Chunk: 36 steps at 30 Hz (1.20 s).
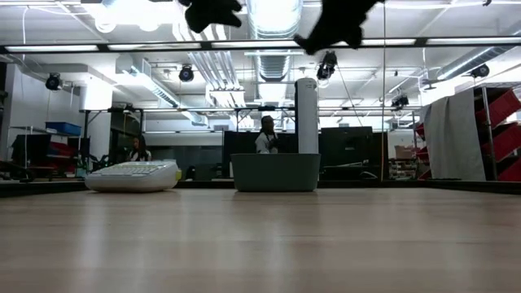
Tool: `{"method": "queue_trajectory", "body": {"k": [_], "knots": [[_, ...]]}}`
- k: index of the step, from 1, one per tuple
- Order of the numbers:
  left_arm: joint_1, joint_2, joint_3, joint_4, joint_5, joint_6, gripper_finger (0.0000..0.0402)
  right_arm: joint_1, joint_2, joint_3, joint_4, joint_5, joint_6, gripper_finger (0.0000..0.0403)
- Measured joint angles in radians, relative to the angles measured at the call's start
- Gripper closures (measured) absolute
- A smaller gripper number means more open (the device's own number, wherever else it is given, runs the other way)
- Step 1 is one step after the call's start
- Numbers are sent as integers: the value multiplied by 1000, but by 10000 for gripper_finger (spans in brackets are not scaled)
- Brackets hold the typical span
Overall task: Sort batteries
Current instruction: Put the brown battery into the green bin
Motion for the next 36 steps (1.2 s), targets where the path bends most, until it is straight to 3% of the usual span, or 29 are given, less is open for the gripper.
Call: {"method": "queue_trajectory", "body": {"k": [6, 14, 18, 36], "knots": [[-1, 5, 0, 38, 47, 0, 246, 2, 153, 175, -1, -21, -242, 369], [-1, 6, 0, 57, 9, -13, 246, 13, 259, 322, -2, -60, -393, 369], [5, 6, 0, 72, -59, -56, 246, 13, 287, 357, -1, -96, -404, 369], [13, 8, 0, 80, -64, -27, 247, 13, 304, 371, -1, -96, -413, 369]]}}
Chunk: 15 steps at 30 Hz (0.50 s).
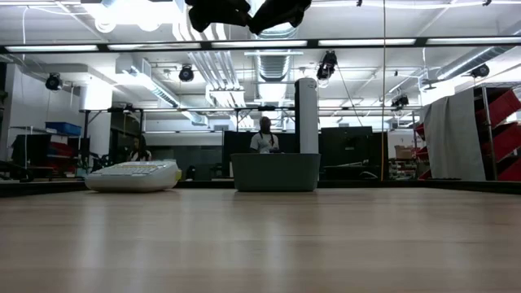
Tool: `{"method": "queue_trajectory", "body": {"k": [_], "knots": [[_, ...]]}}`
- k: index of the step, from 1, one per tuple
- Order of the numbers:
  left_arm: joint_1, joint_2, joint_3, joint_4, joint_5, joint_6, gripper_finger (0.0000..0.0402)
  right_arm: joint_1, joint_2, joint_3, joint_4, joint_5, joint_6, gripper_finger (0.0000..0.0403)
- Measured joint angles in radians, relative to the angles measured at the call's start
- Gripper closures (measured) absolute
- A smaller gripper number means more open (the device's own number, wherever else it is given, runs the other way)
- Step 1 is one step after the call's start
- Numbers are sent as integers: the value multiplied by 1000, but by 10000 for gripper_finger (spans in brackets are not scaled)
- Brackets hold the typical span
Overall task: Sort batteries
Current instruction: Put the brown battery into the green bin
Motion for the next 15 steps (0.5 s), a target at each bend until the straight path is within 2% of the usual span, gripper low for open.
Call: {"method": "queue_trajectory", "body": {"k": [15], "knots": [[0, 24, 0, 6, 29, 18, 248, 0, -1, 0, 0, 0, 0, 369]]}}
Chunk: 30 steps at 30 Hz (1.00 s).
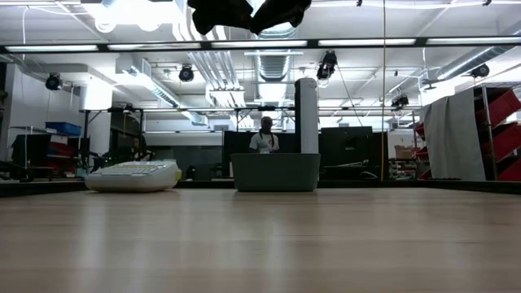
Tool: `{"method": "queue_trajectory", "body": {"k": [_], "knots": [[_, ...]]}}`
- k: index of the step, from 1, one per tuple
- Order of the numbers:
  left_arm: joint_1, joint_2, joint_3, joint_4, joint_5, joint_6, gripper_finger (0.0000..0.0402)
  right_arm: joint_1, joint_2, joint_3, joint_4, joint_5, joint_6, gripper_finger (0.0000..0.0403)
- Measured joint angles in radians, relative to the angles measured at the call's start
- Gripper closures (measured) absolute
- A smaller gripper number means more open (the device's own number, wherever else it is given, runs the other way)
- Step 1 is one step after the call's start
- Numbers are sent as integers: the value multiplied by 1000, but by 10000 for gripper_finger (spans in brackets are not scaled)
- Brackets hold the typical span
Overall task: Sort batteries
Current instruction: Put the brown battery into the green bin
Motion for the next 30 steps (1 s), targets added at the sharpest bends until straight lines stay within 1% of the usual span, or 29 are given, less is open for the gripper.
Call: {"method": "queue_trajectory", "body": {"k": [4, 6, 9, 13, 14, 19, 20, 22, 24, 26, 30], "knots": [[0, 0, 0, 4, 0, 8, 253, 0, 0, 0, 0, 0, 0, 369], [0, 0, 0, 4, 0, 8, 268, 0, 0, 0, 0, 0, 0, 369], [0, 0, 0, 4, 0, 8, 305, 0, 0, 0, 0, 0, 0, 369], [0, 0, 0, 3, 3, 16, 368, 0, 0, 0, 0, 2, 4, 369], [0, 0, 0, 2, 3, 17, 374, 0, 0, 0, 0, 3, 4, 369], [0, -3, 0, -5, -3, 17, 374, 0, 0, 0, 0, 2, 4, 369], [0, -6, 0, -12, -3, 17, 374, 0, 0, 0, 2, 1, 5, 363], [0, -19, 0, -33, -4, 16, 374, 0, 0, 0, 10, 0, 20, 338], [-1, -46, -1, -101, -30, 16, 374, 0, -6, -1, -15, 0, 44, 306], [0, -79, -1, -139, -35, 6, 374, 0, -12, 0, -16, 0, 53, 277], [-8, -158, -1, -295, -26, -54, 374, -7, -16, 0, -71, 0, 53, 235]]}}
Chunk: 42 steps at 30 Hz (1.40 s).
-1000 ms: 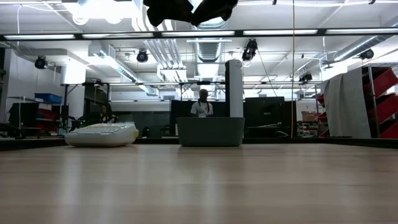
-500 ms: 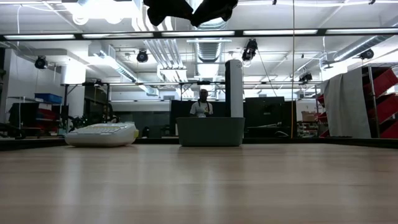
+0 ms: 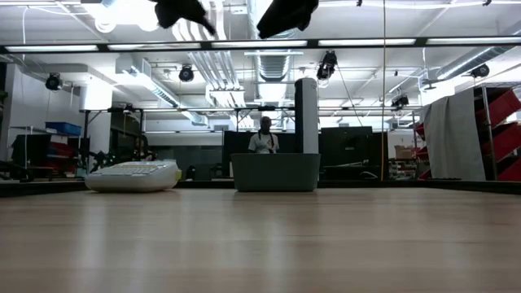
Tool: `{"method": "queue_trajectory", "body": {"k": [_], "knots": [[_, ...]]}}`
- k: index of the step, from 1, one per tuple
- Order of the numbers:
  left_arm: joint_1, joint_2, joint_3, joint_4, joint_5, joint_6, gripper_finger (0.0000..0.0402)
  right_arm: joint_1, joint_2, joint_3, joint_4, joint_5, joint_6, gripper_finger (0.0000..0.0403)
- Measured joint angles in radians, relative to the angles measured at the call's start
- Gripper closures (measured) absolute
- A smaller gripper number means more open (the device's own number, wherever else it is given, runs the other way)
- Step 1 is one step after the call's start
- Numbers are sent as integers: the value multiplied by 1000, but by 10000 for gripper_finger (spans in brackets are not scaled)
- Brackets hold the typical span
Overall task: Sort batteries
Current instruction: Put the brown battery into the green bin
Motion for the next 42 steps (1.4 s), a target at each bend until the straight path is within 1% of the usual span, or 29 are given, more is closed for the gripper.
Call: {"method": "queue_trajectory", "body": {"k": [3, 5, 7, 10, 17, 20, 23, 28, 30, 33, 42], "knots": [[-33, -56, 0, -139, 28, -77, 374, -17, 0, 0, -17, 0, 0, 219], [-74, -85, 0, -230, 53, -147, 374, -35, 0, 0, -15, 1, 0, 215], [-134, -105, 0, -321, 79, -220, 374, -53, 0, 0, -15, 1, 0, 213], [-257, -125, 0, -411, 87, -341, 374, -85, 0, 0, -12, 1, 0, 215], [-605, -104, 0, -462, 78, -602, 374, -143, 0, 0, 5, 0, 9, 233], [-761, -81, -1, -500, 77, -749, 374, -159, 0, 0, 18, -1, 16, 241], [-914, -55, -2, -499, 79, -895, 374, -169, 0, 0, 33, -1, 15, 249], [-1111, 17, -3, -500, 80, -1106, 374, -179, 1, 0, 57, -2, 15, 262], [-1164, 52, -10, -499, 78, -1164, 373, -184, 1, 0, 64, -2, 12, 266], [-1204, 108, -31, -477, 60, -1213, 372, -186, 1, 0, 80, -3, 3, 273], [-1209, 204, -151, -318, 20, -1199, 370, -193, 1, -1, 101, -2, 0, 291]]}}
